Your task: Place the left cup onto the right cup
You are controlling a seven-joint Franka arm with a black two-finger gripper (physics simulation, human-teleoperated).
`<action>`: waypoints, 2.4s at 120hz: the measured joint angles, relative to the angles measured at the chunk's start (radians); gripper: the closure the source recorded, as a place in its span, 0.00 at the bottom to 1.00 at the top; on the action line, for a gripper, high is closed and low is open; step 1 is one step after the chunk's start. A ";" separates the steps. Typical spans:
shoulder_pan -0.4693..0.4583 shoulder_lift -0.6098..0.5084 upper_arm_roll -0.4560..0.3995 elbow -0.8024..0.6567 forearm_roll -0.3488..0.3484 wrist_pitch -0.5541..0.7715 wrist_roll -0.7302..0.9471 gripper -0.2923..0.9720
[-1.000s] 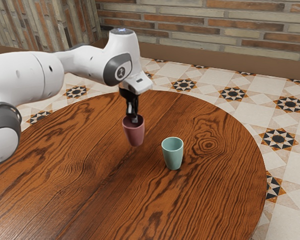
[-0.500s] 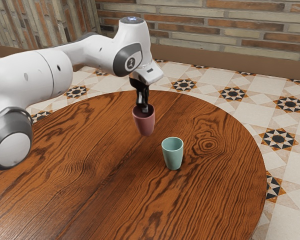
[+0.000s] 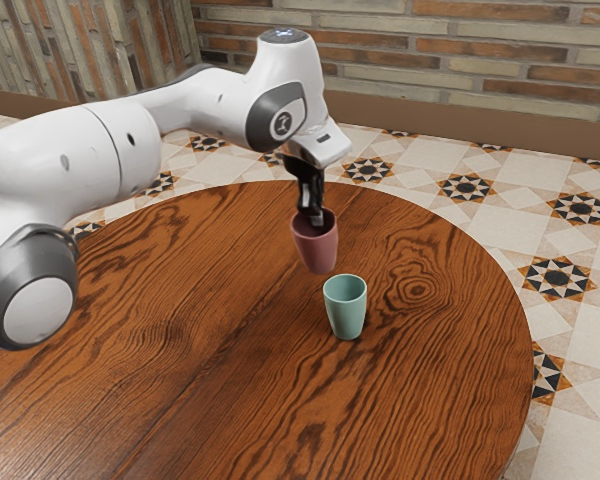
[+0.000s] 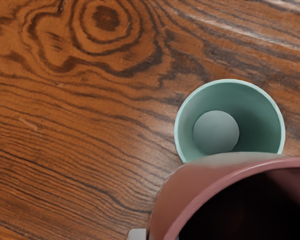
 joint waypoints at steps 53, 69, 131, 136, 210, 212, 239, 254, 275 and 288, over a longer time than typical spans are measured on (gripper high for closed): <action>-0.022 0.039 0.000 0.055 -0.013 0.003 0.000 0.85; -0.030 0.064 0.000 0.067 -0.025 0.006 0.001 0.85; -0.034 0.098 0.000 0.077 -0.038 0.029 0.003 0.85; -0.036 0.101 0.000 0.080 -0.039 0.031 0.003 0.85; -0.041 0.111 0.001 0.079 -0.070 0.036 0.004 0.85; -0.041 0.110 0.001 0.079 -0.070 0.035 0.004 0.85; -0.042 0.096 0.002 0.058 -0.072 0.026 0.004 0.85; -0.042 0.096 0.002 0.042 -0.075 0.025 0.004 0.85; -0.039 0.097 0.002 0.015 -0.080 0.025 0.003 0.85; -0.035 0.097 0.002 0.004 -0.083 0.025 0.003 0.85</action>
